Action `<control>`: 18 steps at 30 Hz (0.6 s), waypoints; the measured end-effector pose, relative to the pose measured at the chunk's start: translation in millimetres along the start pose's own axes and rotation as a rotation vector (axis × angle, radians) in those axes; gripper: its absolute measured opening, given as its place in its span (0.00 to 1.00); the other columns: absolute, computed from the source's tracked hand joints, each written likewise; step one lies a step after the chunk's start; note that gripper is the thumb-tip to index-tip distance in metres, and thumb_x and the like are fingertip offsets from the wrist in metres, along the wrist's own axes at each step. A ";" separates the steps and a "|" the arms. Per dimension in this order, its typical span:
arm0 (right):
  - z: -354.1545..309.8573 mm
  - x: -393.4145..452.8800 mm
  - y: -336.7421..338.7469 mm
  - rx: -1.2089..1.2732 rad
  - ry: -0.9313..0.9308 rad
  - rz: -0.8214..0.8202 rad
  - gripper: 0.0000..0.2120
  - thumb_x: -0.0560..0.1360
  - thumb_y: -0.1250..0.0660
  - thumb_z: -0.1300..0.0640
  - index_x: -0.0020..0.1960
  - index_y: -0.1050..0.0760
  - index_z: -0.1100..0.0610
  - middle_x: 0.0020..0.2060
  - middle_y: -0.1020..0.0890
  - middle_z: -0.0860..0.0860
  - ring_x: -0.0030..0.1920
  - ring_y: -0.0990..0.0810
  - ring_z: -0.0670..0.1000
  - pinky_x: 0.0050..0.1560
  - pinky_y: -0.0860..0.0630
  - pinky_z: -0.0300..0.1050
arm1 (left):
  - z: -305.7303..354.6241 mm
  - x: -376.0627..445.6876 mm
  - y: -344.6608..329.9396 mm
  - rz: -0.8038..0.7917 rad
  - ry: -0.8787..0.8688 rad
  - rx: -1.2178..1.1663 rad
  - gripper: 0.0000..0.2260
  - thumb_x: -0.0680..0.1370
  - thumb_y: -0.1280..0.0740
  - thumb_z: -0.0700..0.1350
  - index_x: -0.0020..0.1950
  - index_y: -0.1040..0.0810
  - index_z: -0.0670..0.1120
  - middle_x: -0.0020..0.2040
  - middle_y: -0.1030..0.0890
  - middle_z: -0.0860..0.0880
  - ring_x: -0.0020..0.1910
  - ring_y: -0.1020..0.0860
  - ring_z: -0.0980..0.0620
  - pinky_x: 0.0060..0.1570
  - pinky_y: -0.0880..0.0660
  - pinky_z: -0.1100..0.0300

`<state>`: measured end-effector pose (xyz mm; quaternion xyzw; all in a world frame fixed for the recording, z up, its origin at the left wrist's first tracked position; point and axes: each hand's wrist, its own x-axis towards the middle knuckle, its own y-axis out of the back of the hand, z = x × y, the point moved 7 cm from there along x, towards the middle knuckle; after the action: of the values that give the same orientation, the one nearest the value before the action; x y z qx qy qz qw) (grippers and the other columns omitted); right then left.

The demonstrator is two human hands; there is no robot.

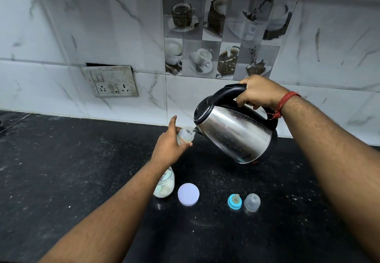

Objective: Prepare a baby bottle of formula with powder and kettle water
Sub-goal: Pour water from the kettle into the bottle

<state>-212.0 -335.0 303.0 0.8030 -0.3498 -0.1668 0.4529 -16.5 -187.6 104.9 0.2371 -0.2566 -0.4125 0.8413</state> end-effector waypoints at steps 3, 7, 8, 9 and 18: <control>0.5 0.4 0.4 0.001 -0.003 -0.004 0.07 0.66 0.27 0.65 0.36 0.24 0.56 0.24 0.26 0.49 0.24 0.28 0.46 0.24 0.29 0.40 | -0.2 0.4 -0.6 -0.001 0.001 -0.005 0.48 0.73 0.21 0.49 0.83 0.51 0.55 0.62 0.19 0.58 0.59 0.19 0.50 0.61 0.23 0.49; 1.4 1.2 0.3 0.007 -0.003 -0.004 0.07 0.65 0.27 0.65 0.35 0.24 0.56 0.22 0.26 0.47 0.23 0.28 0.45 0.23 0.29 0.40 | 0.2 0.7 -1.6 0.002 -0.008 -0.013 0.48 0.73 0.21 0.49 0.82 0.50 0.56 0.61 0.19 0.59 0.58 0.19 0.52 0.60 0.22 0.51; 1.6 1.5 0.3 0.010 -0.004 -0.003 0.07 0.65 0.27 0.65 0.35 0.24 0.56 0.22 0.26 0.47 0.23 0.28 0.45 0.23 0.29 0.39 | 0.2 1.0 -1.9 0.003 -0.008 -0.013 0.48 0.72 0.21 0.49 0.82 0.50 0.57 0.61 0.19 0.59 0.58 0.19 0.52 0.61 0.22 0.51; 1.8 1.8 0.4 0.011 -0.004 -0.005 0.07 0.65 0.27 0.65 0.35 0.23 0.56 0.22 0.26 0.47 0.23 0.28 0.45 0.23 0.29 0.39 | 0.1 1.2 -2.4 0.003 -0.009 -0.011 0.48 0.72 0.21 0.49 0.82 0.50 0.57 0.62 0.19 0.58 0.58 0.19 0.52 0.61 0.22 0.50; 0.6 3.7 1.1 0.004 -0.002 -0.021 0.07 0.65 0.26 0.65 0.36 0.23 0.56 0.22 0.26 0.47 0.24 0.27 0.45 0.24 0.28 0.40 | 0.9 2.0 -4.0 -0.006 -0.017 -0.010 0.48 0.72 0.21 0.50 0.81 0.50 0.58 0.64 0.18 0.58 0.61 0.19 0.50 0.62 0.23 0.52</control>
<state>-210.2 -338.4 303.7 0.8074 -0.3421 -0.1714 0.4491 -18.3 -191.6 103.6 0.2303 -0.2609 -0.4183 0.8390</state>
